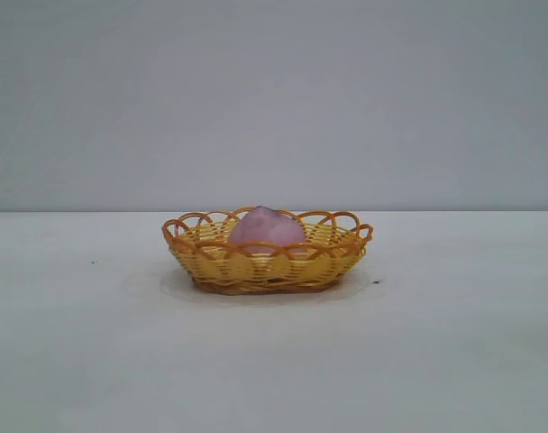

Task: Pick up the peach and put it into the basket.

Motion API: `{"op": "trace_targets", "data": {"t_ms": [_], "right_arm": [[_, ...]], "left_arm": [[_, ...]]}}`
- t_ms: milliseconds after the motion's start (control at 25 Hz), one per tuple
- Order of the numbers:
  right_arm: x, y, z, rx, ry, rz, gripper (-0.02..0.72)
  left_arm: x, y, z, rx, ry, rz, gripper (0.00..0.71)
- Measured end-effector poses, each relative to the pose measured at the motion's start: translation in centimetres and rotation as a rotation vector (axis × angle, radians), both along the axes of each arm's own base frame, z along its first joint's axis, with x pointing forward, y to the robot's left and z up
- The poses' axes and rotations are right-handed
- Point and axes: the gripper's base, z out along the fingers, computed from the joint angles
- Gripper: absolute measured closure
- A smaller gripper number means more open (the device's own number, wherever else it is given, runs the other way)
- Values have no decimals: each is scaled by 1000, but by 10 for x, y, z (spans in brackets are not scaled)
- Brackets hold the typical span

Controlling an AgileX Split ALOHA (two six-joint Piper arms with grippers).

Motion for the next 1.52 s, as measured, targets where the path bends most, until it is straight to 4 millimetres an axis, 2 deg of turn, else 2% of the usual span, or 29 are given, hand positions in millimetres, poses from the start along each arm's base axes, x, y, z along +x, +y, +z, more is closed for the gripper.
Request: {"op": "trace_targets", "data": {"t_ms": [280,480,720,1520], "right_arm": [[-38,-4,-6,23,-176,0,279],[-51,-5,-20,37,-244,1,279],[-67,-7,-21,57,-380,1,279],[-71,-7,-22,66,-401,1,279]], "left_arm": [[0,0,0,0,0,19,164],[0,-1,0,0,0,62,164],[0,0,0,0,0,49,164],[0,0,0,0,0,49,164]]}}
